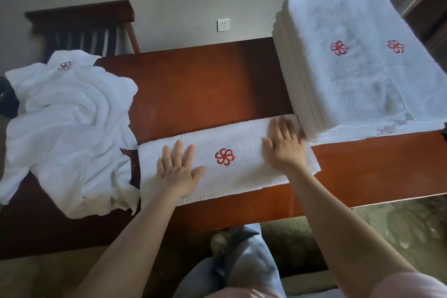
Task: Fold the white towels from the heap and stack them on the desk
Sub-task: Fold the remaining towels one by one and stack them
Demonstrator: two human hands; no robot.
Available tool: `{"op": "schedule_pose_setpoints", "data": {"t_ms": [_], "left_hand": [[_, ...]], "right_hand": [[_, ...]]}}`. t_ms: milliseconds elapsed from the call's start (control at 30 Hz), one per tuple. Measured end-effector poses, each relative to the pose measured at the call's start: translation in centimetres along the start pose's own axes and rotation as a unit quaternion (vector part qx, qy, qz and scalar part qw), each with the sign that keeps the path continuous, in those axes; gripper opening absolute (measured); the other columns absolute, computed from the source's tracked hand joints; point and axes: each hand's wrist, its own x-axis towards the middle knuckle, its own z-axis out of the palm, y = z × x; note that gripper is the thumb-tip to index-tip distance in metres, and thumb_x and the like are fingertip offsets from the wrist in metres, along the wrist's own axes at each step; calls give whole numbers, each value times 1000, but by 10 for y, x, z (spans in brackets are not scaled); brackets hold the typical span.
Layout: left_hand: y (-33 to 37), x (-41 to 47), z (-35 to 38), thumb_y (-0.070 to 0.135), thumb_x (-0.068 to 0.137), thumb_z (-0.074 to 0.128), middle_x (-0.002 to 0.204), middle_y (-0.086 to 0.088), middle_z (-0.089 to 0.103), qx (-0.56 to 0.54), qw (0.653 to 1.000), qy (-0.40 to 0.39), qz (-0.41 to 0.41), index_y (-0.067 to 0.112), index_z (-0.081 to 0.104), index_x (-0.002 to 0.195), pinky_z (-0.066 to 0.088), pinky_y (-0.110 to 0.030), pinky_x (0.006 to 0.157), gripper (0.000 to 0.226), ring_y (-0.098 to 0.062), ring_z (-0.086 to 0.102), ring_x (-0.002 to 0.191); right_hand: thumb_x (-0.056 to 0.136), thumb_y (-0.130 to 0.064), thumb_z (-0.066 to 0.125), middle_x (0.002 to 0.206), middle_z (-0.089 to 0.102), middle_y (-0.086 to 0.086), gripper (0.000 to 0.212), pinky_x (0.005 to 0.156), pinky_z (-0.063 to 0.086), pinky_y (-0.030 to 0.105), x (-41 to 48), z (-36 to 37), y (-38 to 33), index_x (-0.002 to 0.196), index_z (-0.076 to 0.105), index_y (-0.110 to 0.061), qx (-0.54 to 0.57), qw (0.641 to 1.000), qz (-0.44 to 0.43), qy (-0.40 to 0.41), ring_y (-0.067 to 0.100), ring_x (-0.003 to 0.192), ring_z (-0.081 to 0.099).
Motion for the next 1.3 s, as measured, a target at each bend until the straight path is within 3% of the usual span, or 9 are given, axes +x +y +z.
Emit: {"op": "schedule_pose_setpoints", "data": {"t_ms": [100, 233, 400, 667, 867, 1000, 1100, 1233, 1300], "left_hand": [[8, -7, 1, 55, 98, 17, 152, -3, -36, -24, 996, 80, 15, 27, -17, 150, -18, -51, 112, 68, -29, -39, 136], [27, -22, 9, 34, 99, 41, 159, -4, 14, -70, 960, 233, 142, 14, 32, 149, 8, -52, 118, 54, -24, 3, 148], [-18, -24, 36, 56, 97, 2, 161, 0, -4, 44, 972, 210, 93, 25, 6, 153, 5, -47, 119, 64, -19, -11, 148], [-80, -26, 39, 64, 93, 6, 158, 2, -24, -41, 986, 159, 8, 31, -7, 152, -1, -43, 117, 69, -17, -26, 144], [-76, -33, 12, 34, 96, 46, 138, -17, 46, -255, 926, 245, -131, 11, 23, 148, 43, -40, 97, 61, -30, 49, 121], [-83, -29, 2, 26, 94, 48, 123, -14, 57, -338, 924, 139, -110, 21, 8, 153, 41, -27, 78, 72, -21, 57, 95], [-88, -31, 3, 26, 93, 49, 77, -8, 60, -325, 941, 79, -53, 40, -10, 150, 47, -31, 72, 83, -13, 55, 63], [-87, -33, 2, 27, 95, 51, 141, 3, 49, -288, 953, 88, 23, 36, 27, 148, 36, -38, 109, 59, -14, 50, 124], [-82, -34, -5, 26, 94, 56, 139, 2, 51, -304, 941, 137, 51, 26, 48, 137, 38, -28, 104, 44, -13, 48, 126]], "right_hand": [[102, -40, 26, 162, 2, 3, 59, 118, -4, 49, -7, 2, -19, 154, 8, -23, 10, 999, -34, 6, 20, 149, -2], [102, -38, 22, 162, 6, 3, 56, 118, -8, 42, -25, 10, -72, 154, 9, -23, 44, 988, -147, 4, 21, 149, 0], [103, -47, 11, 161, -7, -6, 53, 117, -15, 42, -48, 36, -100, 153, 4, -34, 21, 981, -191, -39, 16, 148, -13], [97, -57, -3, 148, -39, -14, 52, 108, -32, 38, -48, 40, -102, 139, -32, -44, -31, 985, -159, -65, 9, 136, -39], [96, -57, -2, 152, -34, -12, 57, 112, -25, 41, -48, 37, -103, 147, -22, -40, -35, 984, -160, -77, 12, 140, -33], [97, -55, 0, 157, -27, -9, 57, 113, -23, 42, -47, 34, -105, 149, -17, -38, -38, 983, -157, -91, 13, 142, -30], [99, -53, 5, 158, -24, -7, 57, 114, -20, 42, -47, 31, -106, 150, -14, -37, -38, 981, -158, -104, 14, 143, -27], [101, -51, 19, 161, -10, -7, 59, 119, -5, 43, -42, 19, -104, 153, 0, -33, -32, 976, -178, -117, 16, 148, -12], [100, -48, 29, 161, 5, -6, 58, 119, 7, 40, -39, 8, -99, 153, 14, -28, -1, 977, -184, -106, 15, 148, 2]]}}
